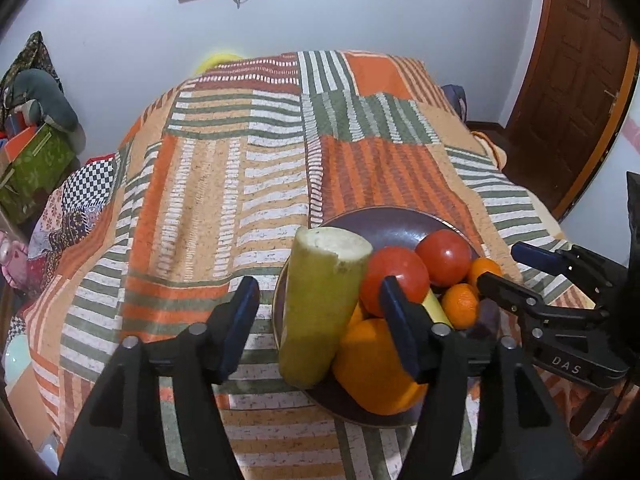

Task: Organize fruits
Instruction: 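Stand the zucchini upright on the plate with the left tool while the right tool places the tangerine, then open both tools and withdraw from the plate, then grasp a dark red date with the left tool while the right tool grasps the other date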

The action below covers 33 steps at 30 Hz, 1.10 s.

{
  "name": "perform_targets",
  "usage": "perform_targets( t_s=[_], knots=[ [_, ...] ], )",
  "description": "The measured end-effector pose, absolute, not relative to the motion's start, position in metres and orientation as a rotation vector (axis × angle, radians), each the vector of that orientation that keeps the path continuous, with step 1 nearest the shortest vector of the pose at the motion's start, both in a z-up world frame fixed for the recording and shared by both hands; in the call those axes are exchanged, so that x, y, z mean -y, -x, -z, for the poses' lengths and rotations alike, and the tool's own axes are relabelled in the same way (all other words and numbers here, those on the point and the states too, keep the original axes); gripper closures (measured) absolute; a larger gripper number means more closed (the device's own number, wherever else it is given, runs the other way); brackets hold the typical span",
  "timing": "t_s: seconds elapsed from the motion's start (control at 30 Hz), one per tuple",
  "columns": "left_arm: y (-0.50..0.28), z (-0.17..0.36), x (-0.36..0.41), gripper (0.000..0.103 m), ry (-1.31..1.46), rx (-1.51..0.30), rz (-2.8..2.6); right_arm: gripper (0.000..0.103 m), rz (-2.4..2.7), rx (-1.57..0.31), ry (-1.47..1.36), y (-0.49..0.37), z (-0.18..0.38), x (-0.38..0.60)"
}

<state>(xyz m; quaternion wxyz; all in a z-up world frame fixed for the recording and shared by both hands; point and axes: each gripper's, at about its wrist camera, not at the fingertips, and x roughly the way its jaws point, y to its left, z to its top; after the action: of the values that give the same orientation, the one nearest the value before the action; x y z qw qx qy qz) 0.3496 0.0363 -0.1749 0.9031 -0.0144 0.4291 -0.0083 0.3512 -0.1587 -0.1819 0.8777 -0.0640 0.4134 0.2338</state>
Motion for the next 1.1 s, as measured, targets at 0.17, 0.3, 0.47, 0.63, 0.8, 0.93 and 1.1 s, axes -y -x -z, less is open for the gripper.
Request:
perform_targets(
  t_s=[0.17, 0.3, 0.47, 0.63, 0.8, 0.93, 1.1],
  knots=[
    [-0.331, 0.156, -0.031, 0.039, 0.019, -0.852, 0.034, 0.047, -0.496, -0.836, 0.124, -0.34, 0.168, 0.161],
    [-0.309, 0.137, -0.028, 0.039, 0.03, -0.817, 0.045, 0.047, -0.508, -0.799, 0.119, -0.323, 0.15, 0.164],
    [-0.274, 0.117, -0.026, 0.036, 0.049, -0.775, 0.058, 0.047, -0.531, -0.751, 0.121, -0.295, 0.129, 0.169],
    [-0.24, 0.105, -0.022, 0.033, 0.053, -0.757, 0.067, 0.045, -0.544, -0.726, 0.151, -0.265, 0.117, 0.172],
    [-0.211, 0.105, -0.017, 0.033, 0.065, -0.771, 0.079, 0.043, -0.547, -0.729, 0.155, -0.242, 0.118, 0.177],
    [-0.192, 0.114, -0.009, 0.033, 0.06, -0.802, 0.097, 0.043, -0.553, -0.742, 0.15, -0.222, 0.125, 0.181],
    [-0.177, 0.14, 0.004, 0.033, 0.049, -0.871, 0.126, 0.043, -0.559, -0.768, 0.138, -0.201, 0.136, 0.188]
  ],
)
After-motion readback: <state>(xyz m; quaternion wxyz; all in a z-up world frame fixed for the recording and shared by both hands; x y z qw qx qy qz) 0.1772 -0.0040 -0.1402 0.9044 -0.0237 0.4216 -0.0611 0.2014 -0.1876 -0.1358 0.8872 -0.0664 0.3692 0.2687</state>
